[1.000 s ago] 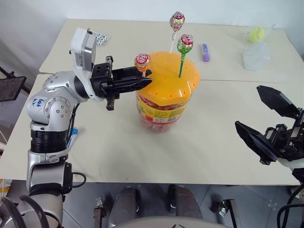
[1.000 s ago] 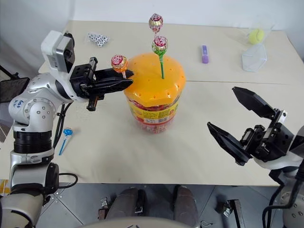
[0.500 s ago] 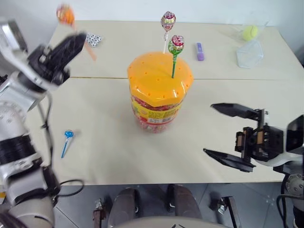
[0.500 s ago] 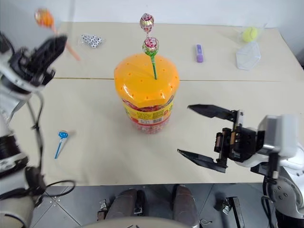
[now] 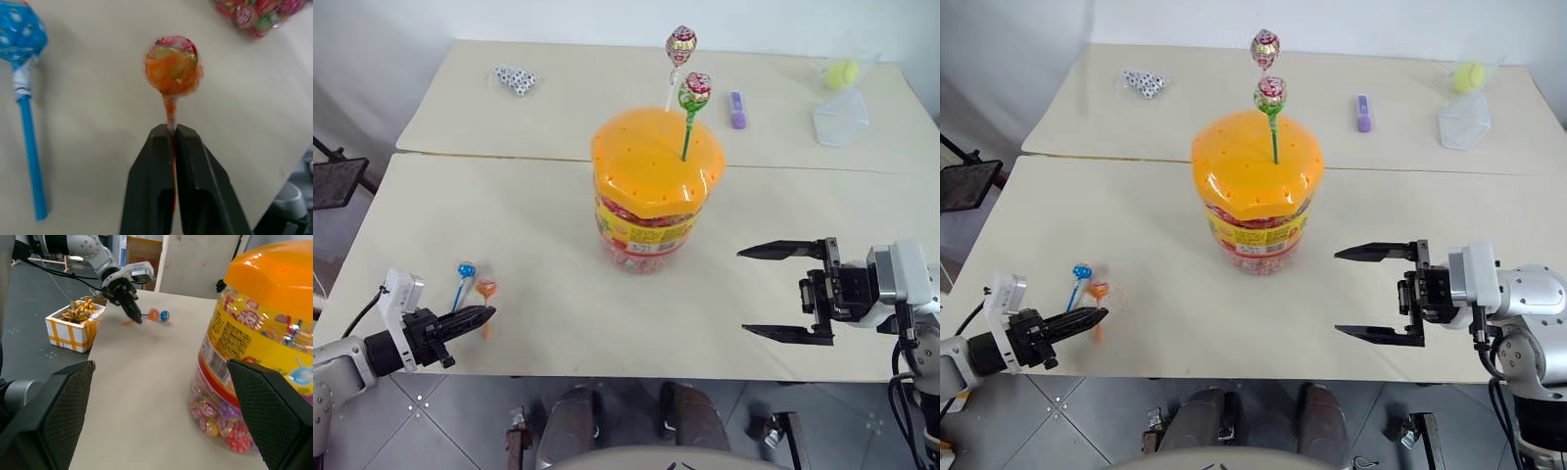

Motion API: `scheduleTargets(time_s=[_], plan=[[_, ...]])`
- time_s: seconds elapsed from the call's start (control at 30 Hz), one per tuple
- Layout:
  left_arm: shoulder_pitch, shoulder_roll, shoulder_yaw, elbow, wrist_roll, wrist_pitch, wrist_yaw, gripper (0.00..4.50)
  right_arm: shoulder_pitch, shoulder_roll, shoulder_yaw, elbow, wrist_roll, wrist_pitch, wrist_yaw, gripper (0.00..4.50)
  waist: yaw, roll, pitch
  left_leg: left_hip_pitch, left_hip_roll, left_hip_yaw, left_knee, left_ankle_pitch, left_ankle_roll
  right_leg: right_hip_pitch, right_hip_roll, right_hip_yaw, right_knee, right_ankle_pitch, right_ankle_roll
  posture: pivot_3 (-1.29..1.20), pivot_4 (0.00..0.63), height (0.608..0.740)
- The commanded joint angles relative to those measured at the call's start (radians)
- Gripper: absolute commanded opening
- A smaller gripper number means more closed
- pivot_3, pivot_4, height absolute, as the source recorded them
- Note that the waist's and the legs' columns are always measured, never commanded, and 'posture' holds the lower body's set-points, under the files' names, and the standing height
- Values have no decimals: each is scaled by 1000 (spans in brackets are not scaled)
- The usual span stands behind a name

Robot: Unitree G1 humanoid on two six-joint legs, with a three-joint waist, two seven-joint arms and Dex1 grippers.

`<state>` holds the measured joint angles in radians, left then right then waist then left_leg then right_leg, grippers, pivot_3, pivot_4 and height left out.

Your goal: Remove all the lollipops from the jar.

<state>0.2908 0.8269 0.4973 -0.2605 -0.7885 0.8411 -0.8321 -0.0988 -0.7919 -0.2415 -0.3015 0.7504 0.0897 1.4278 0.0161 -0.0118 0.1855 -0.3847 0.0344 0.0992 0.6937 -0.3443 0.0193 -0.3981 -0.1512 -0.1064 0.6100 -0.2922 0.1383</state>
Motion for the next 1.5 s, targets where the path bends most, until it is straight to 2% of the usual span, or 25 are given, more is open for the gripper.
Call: scheduleTargets(time_s=[0.03,0.1,0.17,0.2,0.27,0.37,0.47,0.53,0.6,0.8,0.93,1.27,1.3,1.43,1.5], plan=[[-17,-3,9,4,46,-115,-55,1609,-11,3,-41,-29,38,24,-42,4500,-2,2,-1,0,0,0,-1,0,0,0,1,-1,1,0,0,0,150,740],[-49,-6,25,24,54,-177,-82,2217,-24,19,-51,-43,69,55,-98,4500,-2,2,-1,0,2,1,-1,0,-1,-1,2,-2,1,-1,-2,0,150,740],[-78,-19,54,32,66,-296,-142,2825,-70,32,-60,-66,107,140,-245,4500,-3,2,0,0,2,1,-1,0,-1,-1,2,-3,1,-2,-3,0,150,740],[-101,-35,88,22,21,-311,-159,3170,-105,37,-63,-73,125,192,-338,4500,-5,2,0,0,3,2,-1,0,-1,-1,2,-2,1,-2,-3,0,150,740],[-145,-49,162,-8,-119,-278,-195,3743,-176,62,-54,-100,190,250,-430,4500,-11,2,0,0,3,4,0,0,0,-2,1,-2,2,-2,-3,0,150,740],[-252,-55,186,-53,-262,-222,-135,3743,-269,86,-21,-127,236,339,-555,4500,-17,2,0,-1,3,3,1,0,-1,-4,1,-2,5,-2,-3,0,150,740],[-391,-89,155,-79,-326,-223,-27,3743,-368,127,37,-127,210,384,-644,4500,-17,2,0,-1,3,2,2,0,-1,-5,1,-2,12,-2,-3,0,150,740],[-478,-116,119,-93,-344,-231,24,4127,-438,172,72,-120,205,413,-712,4500,-18,2,0,-2,3,3,3,0,0,-5,2,-2,12,-1,-3,0,150,740],[-521,-124,84,-115,-382,-209,23,4469,-489,196,114,-117,178,439,-748,4500,-19,2,0,-2,-2,4,3,0,0,-6,2,-2,13,-1,-2,0,150,740],[-547,-123,34,-111,-360,-233,-44,4469,-580,225,194,-75,78,460,-761,4500,-21,2,0,-4,-2,6,2,0,0,-10,3,-2,13,-1,-2,0,150,740],[-535,-115,54,-72,-351,-239,-73,4500,-585,229,202,-75,56,470,-738,3611,-21,2,0,-5,-2,7,3,0,0,-11,4,-2,14,-1,-2,0,150,740],[-521,-135,32,-51,-325,-281,-135,4500,-580,249,160,-67,74,453,-682,180,-20,2,0,-5,-2,8,4,0,1,-11,4,-2,13,-1,-2,0,150,740],[-528,-135,27,-46,-321,-284,-141,4500,-581,268,128,-58,109,437,-671,31,-20,2,0,-5,-2,8,4,0,1,-11,4,-2,13,-1,-2,0,150,740],[-550,-133,5,-34,-301,-303,-176,4500,-592,307,-12,-30,259,423,-661,31,-17,2,0,-5,-2,8,4,1,1,-11,4,-1,13,-1,-2,0,150,740],[-559,-126,-18,-31,-274,-318,-203,4500,-600,270,-88,10,315,453,-684,31,-18,2,0,-5,-2,8,4,1,1,-11,4,-1,13,-1,-2,0,150,740]])
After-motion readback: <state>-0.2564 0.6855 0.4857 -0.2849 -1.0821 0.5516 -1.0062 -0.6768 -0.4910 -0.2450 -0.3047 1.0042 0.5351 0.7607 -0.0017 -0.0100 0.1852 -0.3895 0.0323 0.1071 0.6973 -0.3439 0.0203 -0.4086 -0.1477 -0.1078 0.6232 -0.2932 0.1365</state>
